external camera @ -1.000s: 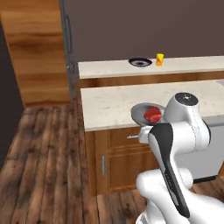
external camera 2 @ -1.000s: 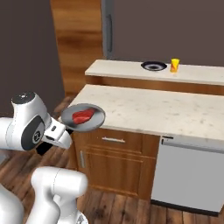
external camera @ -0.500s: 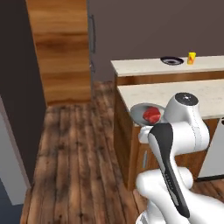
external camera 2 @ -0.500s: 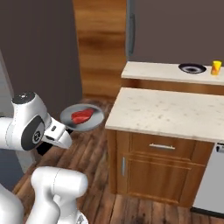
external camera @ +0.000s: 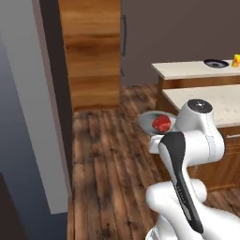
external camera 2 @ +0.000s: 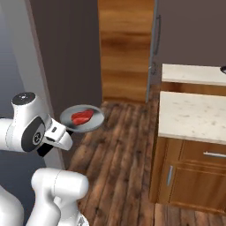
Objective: Pick up the pan with the steak in it and place it on the dining table. Then place the steak on the plate.
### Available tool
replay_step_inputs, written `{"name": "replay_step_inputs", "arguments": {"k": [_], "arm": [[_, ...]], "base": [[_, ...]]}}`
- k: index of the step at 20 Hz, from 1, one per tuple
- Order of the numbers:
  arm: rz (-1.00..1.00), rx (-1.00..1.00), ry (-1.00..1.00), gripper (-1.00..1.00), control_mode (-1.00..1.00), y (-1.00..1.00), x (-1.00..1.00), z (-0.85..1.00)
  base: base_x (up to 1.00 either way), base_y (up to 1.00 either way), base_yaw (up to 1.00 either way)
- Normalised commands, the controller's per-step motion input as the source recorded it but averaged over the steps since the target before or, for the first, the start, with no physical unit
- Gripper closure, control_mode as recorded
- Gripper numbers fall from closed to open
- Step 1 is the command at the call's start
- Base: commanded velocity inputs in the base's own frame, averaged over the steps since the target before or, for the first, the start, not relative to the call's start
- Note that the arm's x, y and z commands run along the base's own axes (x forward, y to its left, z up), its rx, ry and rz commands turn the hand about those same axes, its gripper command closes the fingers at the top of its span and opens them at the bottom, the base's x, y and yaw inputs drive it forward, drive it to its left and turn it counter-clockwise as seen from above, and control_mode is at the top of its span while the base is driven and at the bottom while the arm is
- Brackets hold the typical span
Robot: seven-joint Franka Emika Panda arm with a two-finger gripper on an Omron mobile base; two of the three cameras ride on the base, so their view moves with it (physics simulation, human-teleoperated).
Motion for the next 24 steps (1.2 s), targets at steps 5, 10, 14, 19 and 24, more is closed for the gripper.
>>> {"name": "replay_step_inputs", "arguments": {"k": [5, 10, 14, 19, 24], "arm": [[0.00, 0.00, 0.00, 1.00, 1.00, 0.00, 0.00, 0.00], [0.00, 0.00, 0.00, 1.00, 1.00, 0.00, 0.00, 0.00], [0.00, 0.00, 0.00, 1.00, 1.00, 0.00, 0.00, 0.00], [0.00, 0.00, 0.00, 1.00, 1.00, 0.00, 0.00, 0.00], [0.00, 0.00, 0.00, 1.00, 1.00, 0.00, 0.00, 0.00]], "base": [[0.10, 0.57, -0.05], [0.69, 0.33, -0.07], [1.00, 0.23, -0.07], [1.00, 0.28, -0.04], [1.00, 0.00, -0.01]]}}
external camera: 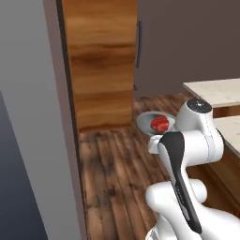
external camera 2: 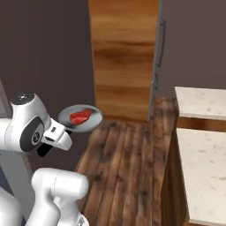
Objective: Pick up the pan with the steak in it and place it on the dining table. Then place the steak on the plate.
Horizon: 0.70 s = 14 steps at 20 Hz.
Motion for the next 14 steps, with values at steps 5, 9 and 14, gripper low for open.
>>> {"name": "replay_step_inputs", "arguments": {"k": [5, 9, 14], "arm": [[0.00, 0.00, 0.00, 1.00, 1.00, 0.00, 0.00, 0.00], [0.00, 0.00, 0.00, 1.00, 1.00, 0.00, 0.00, 0.00], [0.00, 0.00, 0.00, 1.00, 1.00, 0.00, 0.00, 0.00]], "base": [[1.00, 0.18, 0.00], [1.00, 0.13, 0.00], [1.00, 0.16, 0.00]]}}
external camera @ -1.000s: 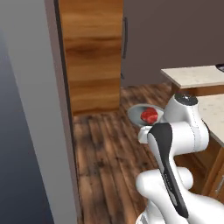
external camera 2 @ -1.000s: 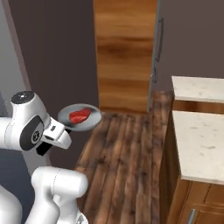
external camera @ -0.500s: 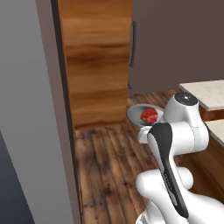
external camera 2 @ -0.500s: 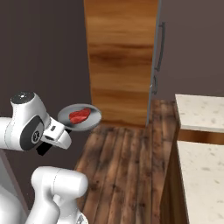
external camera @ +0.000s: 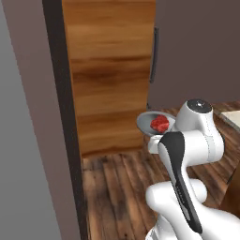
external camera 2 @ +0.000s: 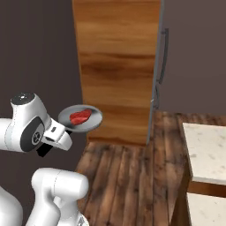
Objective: Pick up the pan with the steak in it and place it on the dining table. Then place the steak on the plate.
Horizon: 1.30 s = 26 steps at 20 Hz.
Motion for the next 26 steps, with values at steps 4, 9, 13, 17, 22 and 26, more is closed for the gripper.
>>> {"name": "replay_step_inputs", "arguments": {"k": [4, 9, 13, 17, 22, 26], "arm": [[0.00, 0.00, 0.00, 1.00, 1.00, 0.00, 0.00, 0.00], [0.00, 0.00, 0.00, 1.00, 1.00, 0.00, 0.00, 0.00], [0.00, 0.00, 0.00, 1.00, 1.00, 0.00, 0.00, 0.00], [0.00, 0.00, 0.00, 1.00, 1.00, 0.00, 0.00, 0.00], [0.00, 0.00, 0.00, 1.00, 1.00, 0.00, 0.00, 0.00], [0.00, 0.00, 0.00, 1.00, 1.00, 0.00, 0.00, 0.00]], "base": [[1.00, 0.16, 0.00], [1.00, 0.09, 0.00], [0.73, 0.00, -0.12], [0.16, -0.06, -0.46], [0.00, -0.02, -0.50], [0.00, 0.00, -0.50]]}}
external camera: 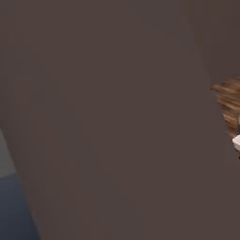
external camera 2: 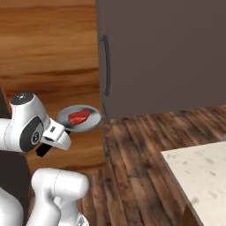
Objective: Pick up the pan with the steak in it and place it on the dining table. Then place the steak on the plate.
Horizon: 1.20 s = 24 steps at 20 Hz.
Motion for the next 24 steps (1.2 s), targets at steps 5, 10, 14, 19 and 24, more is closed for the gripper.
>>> {"name": "replay_step_inputs", "arguments": {"k": [5, 10, 14, 19, 24], "arm": [[0.00, 0.00, 0.00, 1.00, 1.00, 0.00, 0.00, 0.00], [0.00, 0.00, 0.00, 1.00, 1.00, 0.00, 0.00, 0.00], [0.00, 0.00, 0.00, 1.00, 1.00, 0.00, 0.00, 0.00], [0.00, 0.00, 0.00, 1.00, 1.00, 0.00, 0.00, 0.00], [0.00, 0.00, 0.00, 1.00, 1.00, 0.00, 0.00, 0.00]], "base": [[0.00, 0.00, -0.50], [0.00, 0.00, -0.50], [0.00, 0.00, -0.50], [0.00, 0.00, -0.50], [0.00, 0.00, -0.45]]}}
